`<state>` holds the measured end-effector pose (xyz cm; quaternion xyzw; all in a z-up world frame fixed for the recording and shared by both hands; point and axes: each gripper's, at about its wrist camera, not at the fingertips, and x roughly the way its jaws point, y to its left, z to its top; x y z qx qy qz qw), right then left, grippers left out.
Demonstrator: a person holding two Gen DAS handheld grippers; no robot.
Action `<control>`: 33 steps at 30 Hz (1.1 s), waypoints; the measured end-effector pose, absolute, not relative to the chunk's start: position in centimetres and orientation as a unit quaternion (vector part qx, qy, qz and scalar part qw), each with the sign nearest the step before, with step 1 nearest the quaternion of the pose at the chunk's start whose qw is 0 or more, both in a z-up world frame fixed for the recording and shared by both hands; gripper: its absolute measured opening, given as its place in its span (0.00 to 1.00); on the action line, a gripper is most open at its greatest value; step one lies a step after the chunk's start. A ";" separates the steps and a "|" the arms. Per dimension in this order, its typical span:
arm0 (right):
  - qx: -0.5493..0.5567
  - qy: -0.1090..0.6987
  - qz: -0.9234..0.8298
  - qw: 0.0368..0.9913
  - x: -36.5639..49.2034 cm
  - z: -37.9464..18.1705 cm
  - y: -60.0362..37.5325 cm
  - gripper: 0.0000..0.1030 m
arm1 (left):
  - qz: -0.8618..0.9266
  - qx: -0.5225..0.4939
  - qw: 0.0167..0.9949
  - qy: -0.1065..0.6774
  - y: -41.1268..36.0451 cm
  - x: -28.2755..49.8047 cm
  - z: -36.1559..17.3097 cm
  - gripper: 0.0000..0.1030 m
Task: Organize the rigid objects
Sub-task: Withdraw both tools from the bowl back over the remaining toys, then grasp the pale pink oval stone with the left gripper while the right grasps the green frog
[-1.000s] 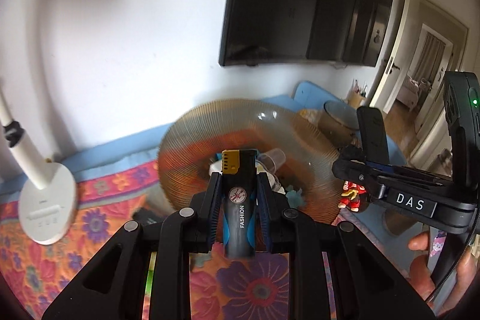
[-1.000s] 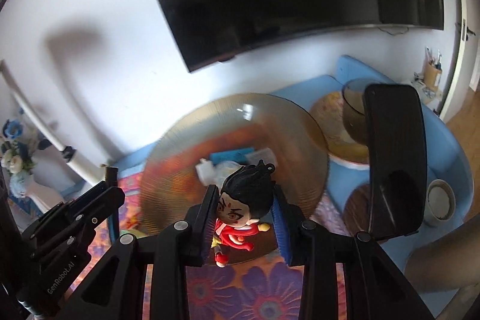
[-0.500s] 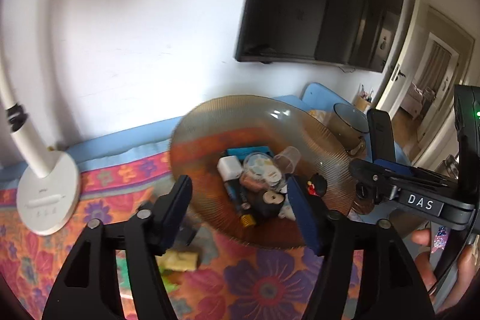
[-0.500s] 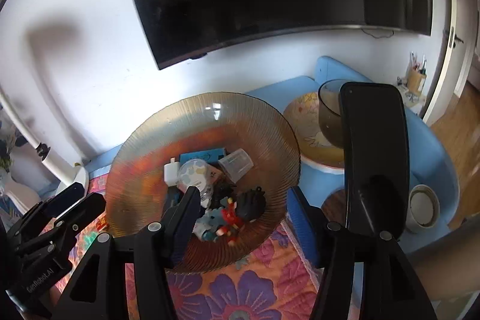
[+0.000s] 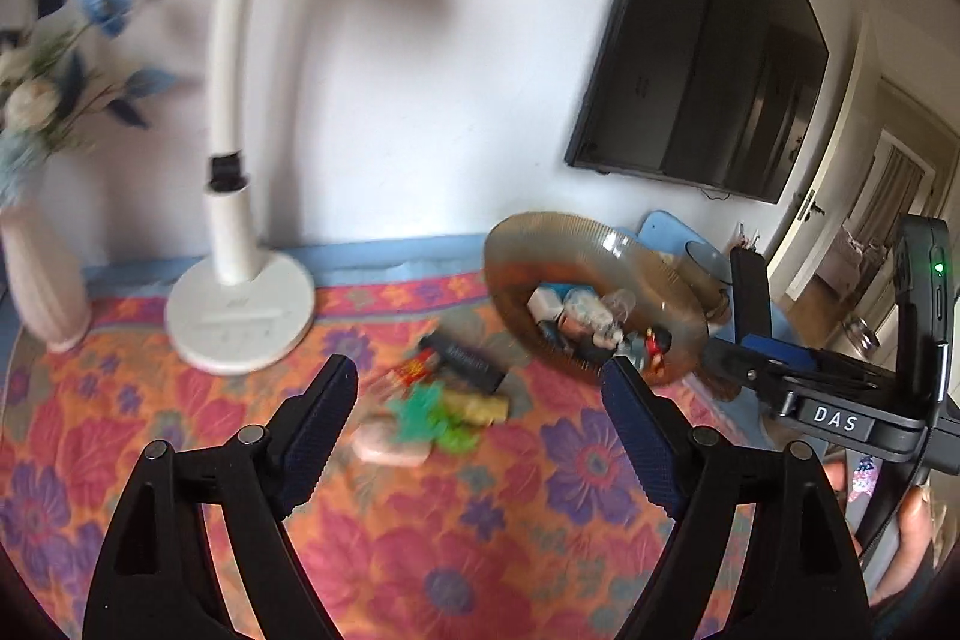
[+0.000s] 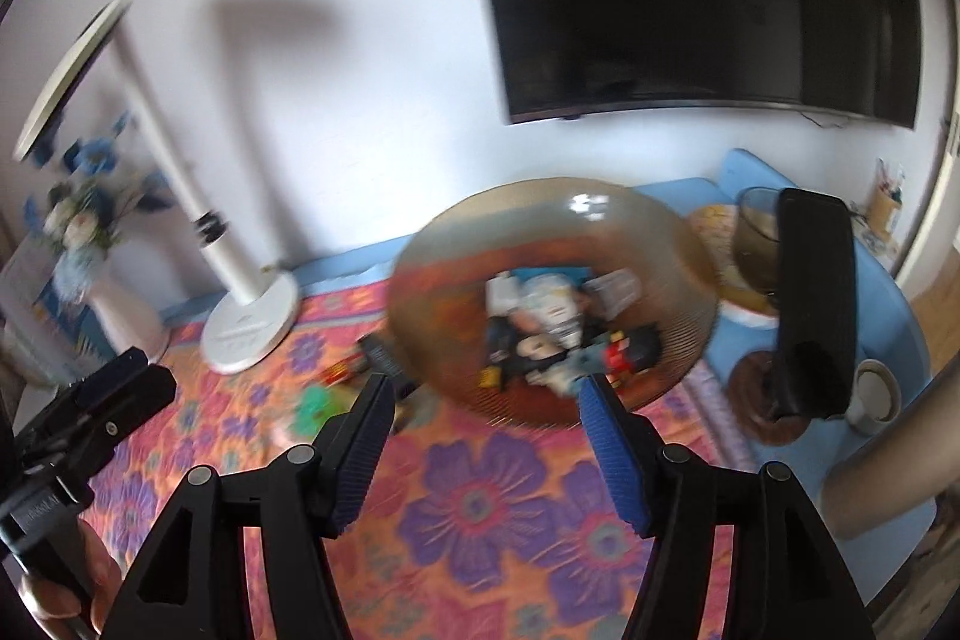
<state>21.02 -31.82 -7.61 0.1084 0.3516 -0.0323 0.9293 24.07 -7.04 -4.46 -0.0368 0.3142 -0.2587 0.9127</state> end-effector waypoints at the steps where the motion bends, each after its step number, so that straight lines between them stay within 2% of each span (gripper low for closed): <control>1: 0.104 0.353 -0.024 0.930 20.7 -7.8 -30.8 0.61 | -0.254 -0.038 0.914 0.315 -6.3 23.5 -4.9 0.80; 5: 0.092 0.366 -0.001 0.926 20.1 -10.0 -27.5 0.61 | -0.213 -0.042 0.918 0.332 -3.6 22.0 -8.1 0.80; 11: 0.025 0.383 -0.004 0.923 20.8 -16.6 -23.8 0.61 | -0.183 -0.019 0.905 0.384 -2.2 21.5 -14.6 0.80; 15: 0.040 0.403 0.008 0.914 20.8 -20.2 -24.0 0.61 | -0.172 -0.021 0.889 0.425 -1.5 21.4 -17.9 0.80; 19: 0.052 0.428 0.020 0.902 21.8 -21.6 -24.5 0.63 | -0.190 -0.012 0.887 0.421 -2.0 21.0 -17.8 0.81; 23: 0.031 0.436 0.021 0.899 22.0 -22.0 -23.6 0.78 | -0.196 0.003 0.885 0.422 -2.7 20.7 -17.8 0.81; 27: 0.005 0.438 0.013 0.899 21.9 -22.0 -22.7 0.79 | -0.196 0.002 0.884 0.425 -2.7 20.8 -18.0 0.85; 33: 0.036 0.440 0.023 0.897 21.8 -21.9 -23.8 0.80 | -0.202 0.004 0.874 0.442 -2.8 21.3 -18.2 0.86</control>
